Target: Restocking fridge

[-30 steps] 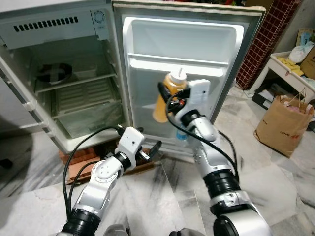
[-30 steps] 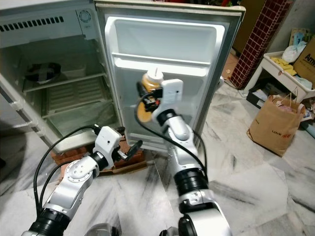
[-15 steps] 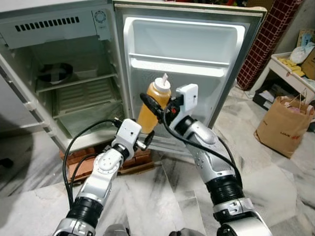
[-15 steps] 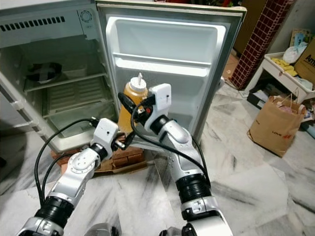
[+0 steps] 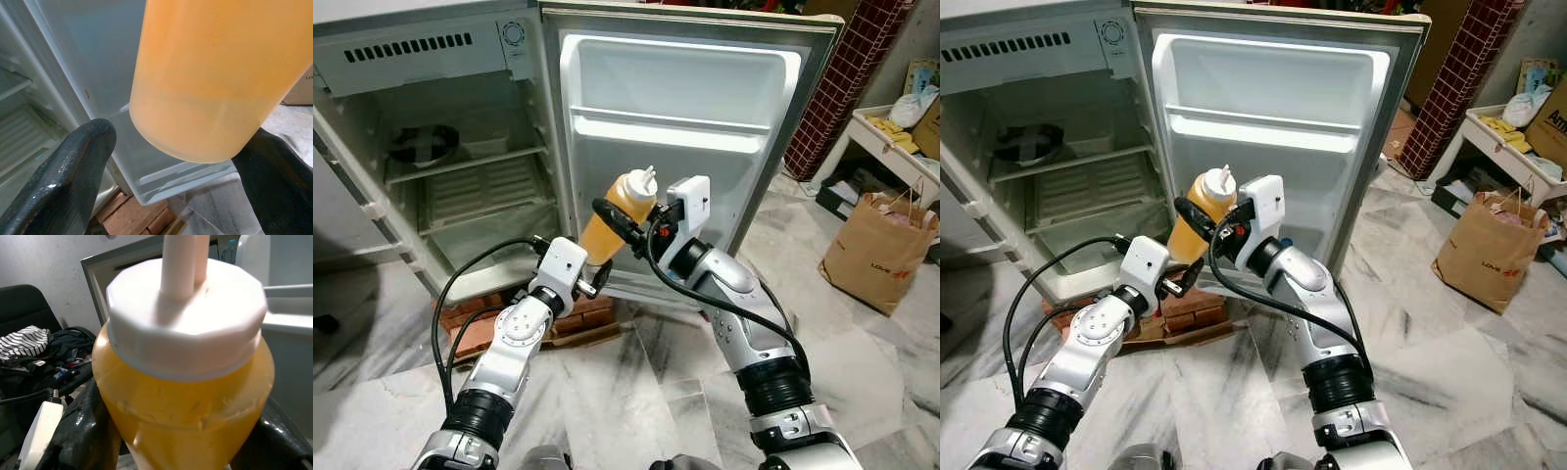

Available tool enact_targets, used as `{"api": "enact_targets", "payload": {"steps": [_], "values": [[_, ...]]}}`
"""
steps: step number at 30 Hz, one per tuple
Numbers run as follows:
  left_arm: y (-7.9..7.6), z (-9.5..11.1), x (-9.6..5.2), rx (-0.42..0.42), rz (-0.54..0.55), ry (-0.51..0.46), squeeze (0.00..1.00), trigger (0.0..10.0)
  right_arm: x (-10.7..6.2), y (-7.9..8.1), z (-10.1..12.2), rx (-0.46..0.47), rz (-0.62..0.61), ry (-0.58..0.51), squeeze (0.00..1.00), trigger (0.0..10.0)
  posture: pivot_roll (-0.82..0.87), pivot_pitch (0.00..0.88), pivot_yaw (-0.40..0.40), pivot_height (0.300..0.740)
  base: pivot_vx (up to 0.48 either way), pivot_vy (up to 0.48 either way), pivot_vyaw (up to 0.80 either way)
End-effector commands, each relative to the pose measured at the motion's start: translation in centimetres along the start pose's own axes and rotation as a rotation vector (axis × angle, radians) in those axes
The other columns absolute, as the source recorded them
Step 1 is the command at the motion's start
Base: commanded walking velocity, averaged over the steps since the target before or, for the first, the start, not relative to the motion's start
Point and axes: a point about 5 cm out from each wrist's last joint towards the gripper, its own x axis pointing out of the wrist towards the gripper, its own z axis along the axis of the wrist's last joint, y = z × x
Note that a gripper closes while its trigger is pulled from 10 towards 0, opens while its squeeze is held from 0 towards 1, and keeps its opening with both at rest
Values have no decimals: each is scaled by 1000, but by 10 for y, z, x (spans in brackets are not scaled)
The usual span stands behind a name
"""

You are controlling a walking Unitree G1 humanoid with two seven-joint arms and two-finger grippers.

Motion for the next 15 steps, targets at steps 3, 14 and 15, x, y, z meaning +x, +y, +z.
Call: {"api": "enact_targets", "payload": {"steps": [3,14,15], "values": [[15,2,0,11,58,-8,0,10000,-5,-2,5,-15,-1,-6,0,10000,31,11,-25,740,0,0,0],[22,-11,-17,14,144,24,0,10000,-23,-21,9,-123,-191,-37,0,10000,36,23,-20,740,0,0,0],[24,-14,-21,-3,173,29,0,10000,-28,-25,10,-145,-232,-42,0,10000,39,25,-20,740,0,0,0]]}}
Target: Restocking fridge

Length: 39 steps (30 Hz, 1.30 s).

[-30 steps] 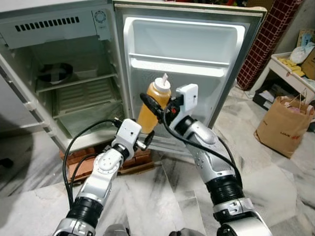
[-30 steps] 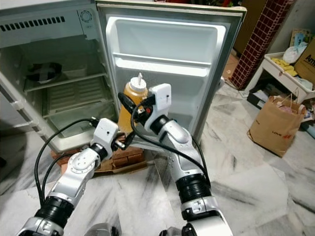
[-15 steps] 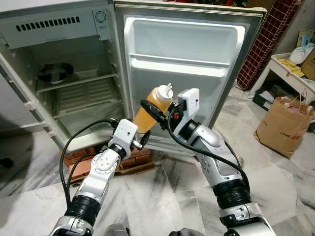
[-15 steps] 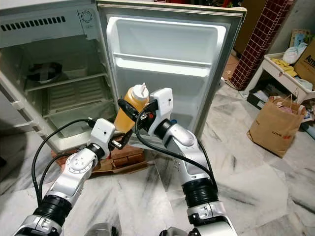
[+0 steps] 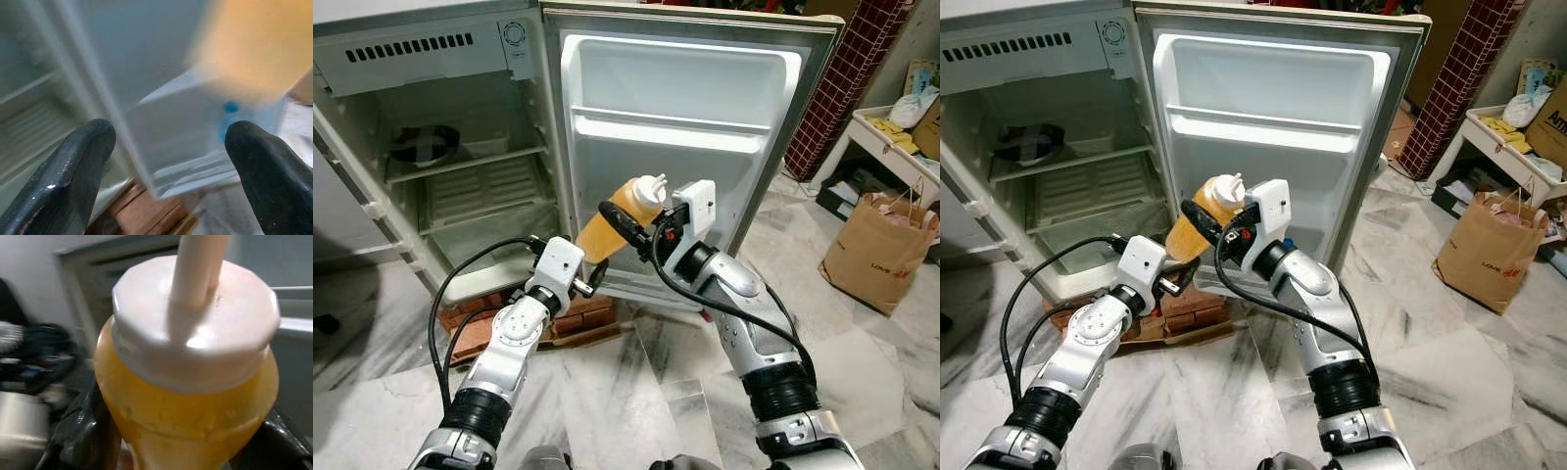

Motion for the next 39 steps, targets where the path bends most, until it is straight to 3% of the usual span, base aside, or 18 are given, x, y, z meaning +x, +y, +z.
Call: {"api": "enact_targets", "payload": {"steps": [1,5,8,11,22,26,39], "values": [[17,-6,-11,-18,102,15,0,10000,-13,-17,7,-75,-130,-40,0,10000,42,29,-21,740,0,0,0],[25,-10,-24,-67,192,11,0,10000,-30,-33,3,-122,-276,-39,0,10000,52,42,-22,740,0,0,0],[32,-16,-38,-105,261,25,0,10000,-53,-50,-4,-159,-447,-24,0,10000,63,58,-21,740,0,0,0],[34,-19,-44,-109,291,35,0,10000,-60,-51,-10,-147,-488,-11,0,10000,69,65,-19,740,0,0,0],[44,-18,-52,-132,344,38,0,10000,-78,-34,-36,-118,-549,46,0,10000,75,71,-9,740,0,0,0],[43,-16,-51,-141,328,51,0,10000,-84,-33,-45,-123,-575,72,0,10000,72,74,-4,740,0,359,0],[43,-16,-50,-137,313,71,0,10000,-83,-36,-44,-142,-611,73,0,10000,75,79,0,740,0,480,0]]}}
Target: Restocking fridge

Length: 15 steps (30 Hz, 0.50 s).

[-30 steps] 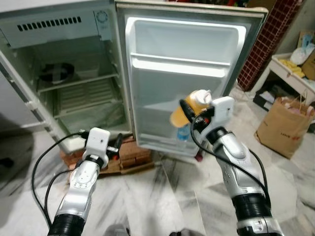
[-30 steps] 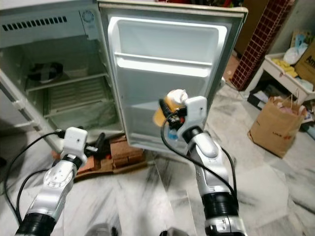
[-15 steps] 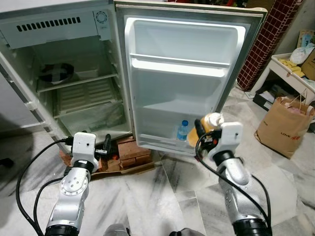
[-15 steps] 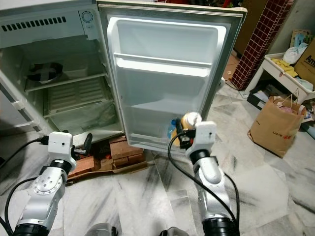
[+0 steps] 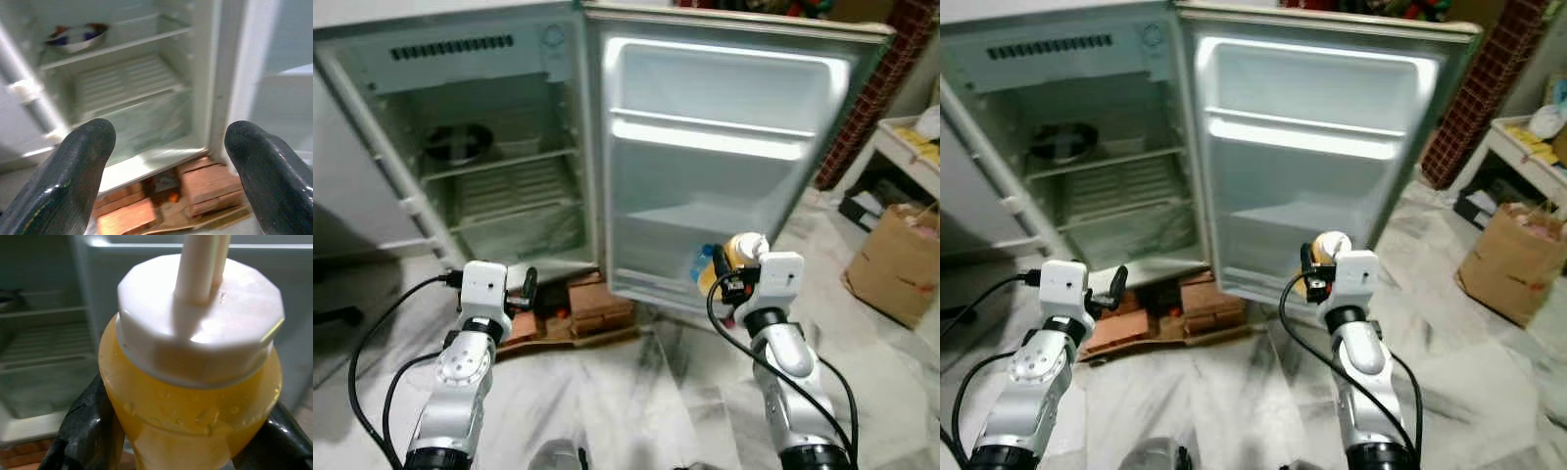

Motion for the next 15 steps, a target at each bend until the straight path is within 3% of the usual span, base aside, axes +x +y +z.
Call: {"api": "enact_targets", "payload": {"steps": [1,10,15], "values": [[0,1,0,4,-4,5,0,10000,1,-4,3,-13,-15,-15,0,10000,75,79,0,740,0,480,0],[-2,3,0,-3,-29,11,0,10000,2,-8,3,-27,-48,-11,0,10000,69,78,-2,740,0,480,0],[-3,4,0,-7,-38,7,0,10000,2,-9,2,-29,-50,-8,0,10000,64,78,-2,740,0,472,-489]]}}
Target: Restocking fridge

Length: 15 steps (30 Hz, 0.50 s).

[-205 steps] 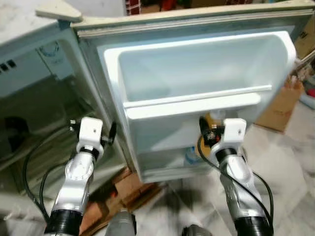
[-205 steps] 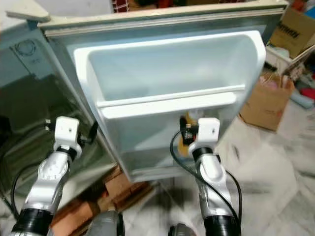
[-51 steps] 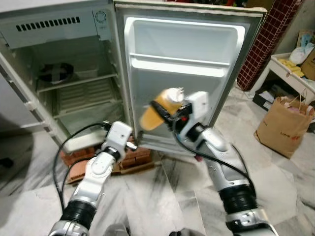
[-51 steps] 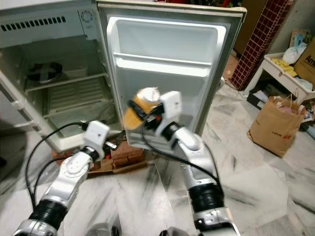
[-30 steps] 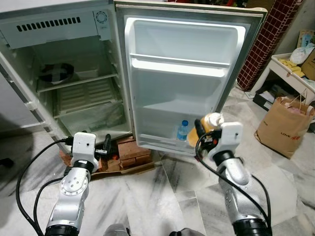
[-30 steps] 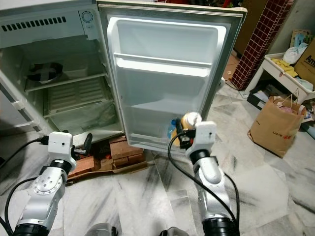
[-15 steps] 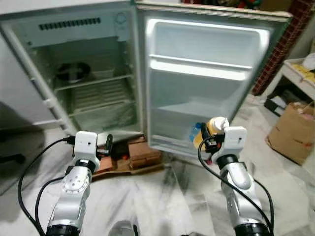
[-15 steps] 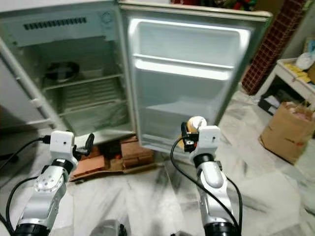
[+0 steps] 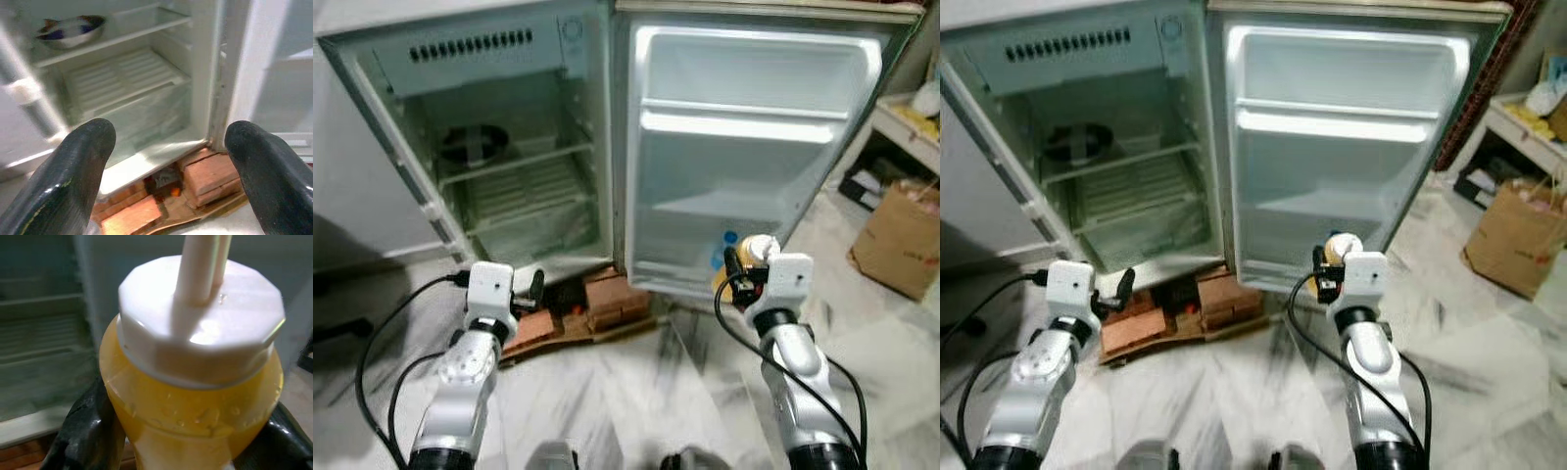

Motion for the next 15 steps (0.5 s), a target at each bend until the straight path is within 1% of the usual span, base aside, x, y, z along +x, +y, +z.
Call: {"api": "enact_targets", "payload": {"steps": [1,5,7,9,15], "values": [[2,3,0,-5,1,-4,0,10000,3,4,7,-6,17,-34,0,10000,63,79,-2,740,0,469,-425],[0,3,-1,-6,-15,-8,0,10000,3,4,7,-6,16,-34,0,10000,62,79,-4,740,0,469,-425],[-2,4,-1,-16,-36,-20,0,10000,3,4,7,-6,14,-34,0,10000,61,79,-4,740,0,461,0],[-3,6,-1,-13,-49,-35,0,10000,3,4,8,-7,13,-34,0,10000,62,80,-6,740,0,424,-519],[-3,8,0,-6,-55,-37,0,10000,4,4,8,-10,14,-36,0,10000,62,80,-7,740,257,407,-800]]}}
